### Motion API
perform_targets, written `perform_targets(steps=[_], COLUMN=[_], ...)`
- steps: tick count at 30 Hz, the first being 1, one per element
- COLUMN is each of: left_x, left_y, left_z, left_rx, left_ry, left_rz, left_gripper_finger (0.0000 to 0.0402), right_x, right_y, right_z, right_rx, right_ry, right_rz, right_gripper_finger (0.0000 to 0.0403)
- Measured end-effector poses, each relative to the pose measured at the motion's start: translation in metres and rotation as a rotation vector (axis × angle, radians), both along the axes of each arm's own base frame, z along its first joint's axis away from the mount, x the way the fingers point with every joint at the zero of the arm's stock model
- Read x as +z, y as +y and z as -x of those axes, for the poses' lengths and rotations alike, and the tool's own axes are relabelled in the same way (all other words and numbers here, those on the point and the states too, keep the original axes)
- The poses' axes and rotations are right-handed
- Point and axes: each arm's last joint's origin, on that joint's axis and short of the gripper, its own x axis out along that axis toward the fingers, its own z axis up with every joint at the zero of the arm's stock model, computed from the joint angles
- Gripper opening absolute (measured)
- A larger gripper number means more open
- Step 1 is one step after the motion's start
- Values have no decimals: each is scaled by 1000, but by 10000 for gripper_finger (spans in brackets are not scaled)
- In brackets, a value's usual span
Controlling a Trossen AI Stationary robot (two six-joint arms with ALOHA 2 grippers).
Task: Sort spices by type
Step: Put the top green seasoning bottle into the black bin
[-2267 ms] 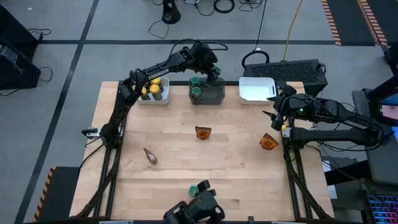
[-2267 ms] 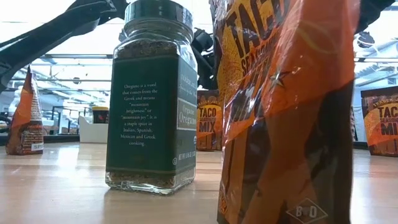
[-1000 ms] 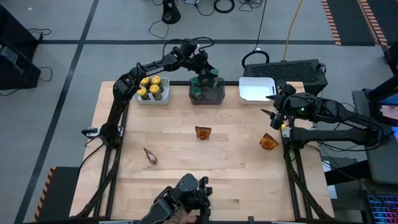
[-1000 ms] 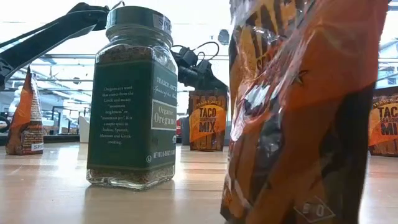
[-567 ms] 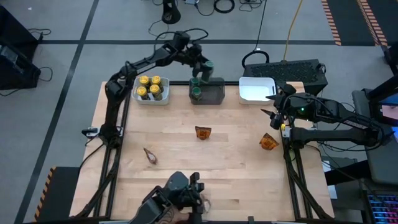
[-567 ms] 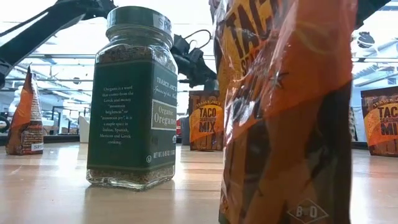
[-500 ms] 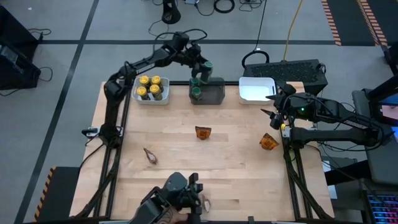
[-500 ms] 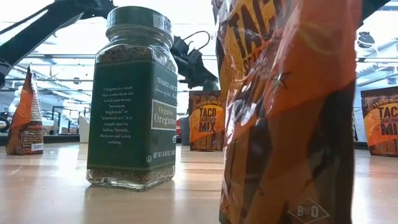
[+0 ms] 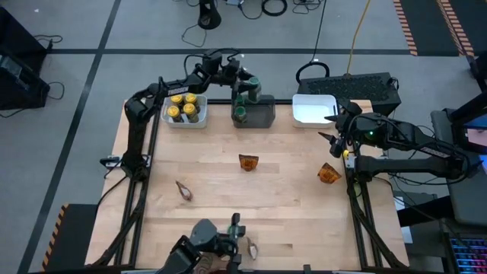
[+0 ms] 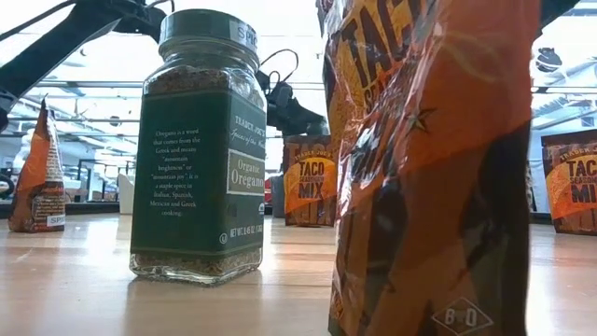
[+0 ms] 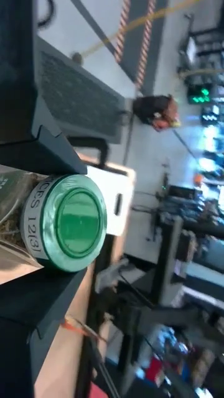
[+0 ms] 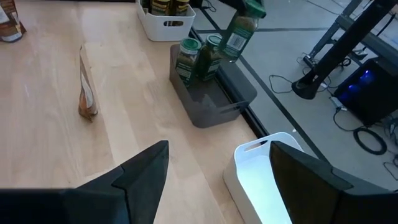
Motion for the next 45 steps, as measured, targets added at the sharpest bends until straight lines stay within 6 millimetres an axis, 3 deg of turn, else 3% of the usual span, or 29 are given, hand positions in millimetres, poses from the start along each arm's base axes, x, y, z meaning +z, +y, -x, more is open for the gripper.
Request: perform_targets(steps=[9,23,36,45], left_x=[-4,-21,-23,-21], left_y=[12,13,11,21], left_z=[12,12,10,19], left_rx=[41,40,18,98], left_ry=[24,84,96,87], left_rz=[2,28,40,2], left_gripper_finger=[228,228,228,228], right_x=[0,2,2,2], right_y=[0,0,0,0], right_z=[0,-1,-1,-1], right_rx=[-14,-17,-23,-19], right_ry=[-16,-40,-46,-43], right_rz=[-20,-22,-30,-24], right_gripper_finger=[263,263,263,263])
